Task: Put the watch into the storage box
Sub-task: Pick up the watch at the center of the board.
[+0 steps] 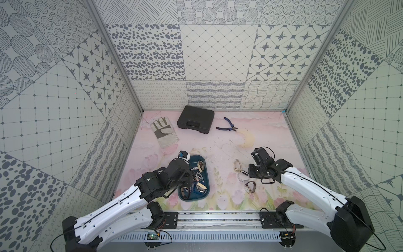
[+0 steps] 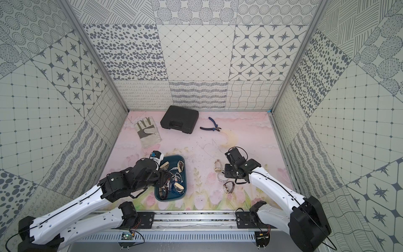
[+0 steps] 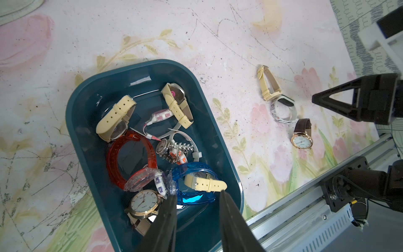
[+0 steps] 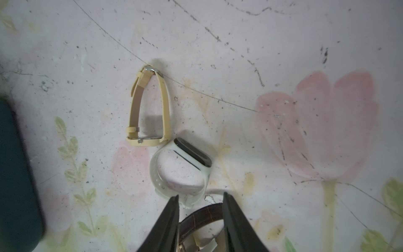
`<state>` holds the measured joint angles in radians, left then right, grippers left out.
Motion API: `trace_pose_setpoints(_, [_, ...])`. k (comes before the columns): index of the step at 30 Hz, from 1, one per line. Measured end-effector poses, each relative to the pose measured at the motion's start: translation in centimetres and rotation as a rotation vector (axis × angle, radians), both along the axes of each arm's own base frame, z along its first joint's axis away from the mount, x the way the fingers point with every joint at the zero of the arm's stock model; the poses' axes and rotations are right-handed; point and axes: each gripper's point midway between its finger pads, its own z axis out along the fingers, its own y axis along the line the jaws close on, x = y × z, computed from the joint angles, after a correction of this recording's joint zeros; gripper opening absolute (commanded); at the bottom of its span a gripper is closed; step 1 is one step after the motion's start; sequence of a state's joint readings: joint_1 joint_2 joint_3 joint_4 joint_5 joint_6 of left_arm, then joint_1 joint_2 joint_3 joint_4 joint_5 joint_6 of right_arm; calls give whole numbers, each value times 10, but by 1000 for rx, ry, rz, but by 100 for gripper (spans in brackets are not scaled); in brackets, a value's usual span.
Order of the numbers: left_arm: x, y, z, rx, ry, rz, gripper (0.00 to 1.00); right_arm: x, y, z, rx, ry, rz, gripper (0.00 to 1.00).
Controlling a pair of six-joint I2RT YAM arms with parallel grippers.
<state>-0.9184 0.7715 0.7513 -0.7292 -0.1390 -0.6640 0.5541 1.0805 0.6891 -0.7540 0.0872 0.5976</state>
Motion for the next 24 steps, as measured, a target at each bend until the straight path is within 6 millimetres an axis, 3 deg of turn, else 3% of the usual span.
trace_pose_setpoints(3, [-1,1,1,-6,-4,-1,38,-10,-6,-4,9,17,-37,38])
trace_pose_setpoints(12, [-6,1,-2,-18,5,-21,37,-48,-29,-48,-53,184,-147,36])
trace_pose_setpoints(24, [-10,0,0,-46,5,-41,38,-44,-26,-56,-52,200,-184,35])
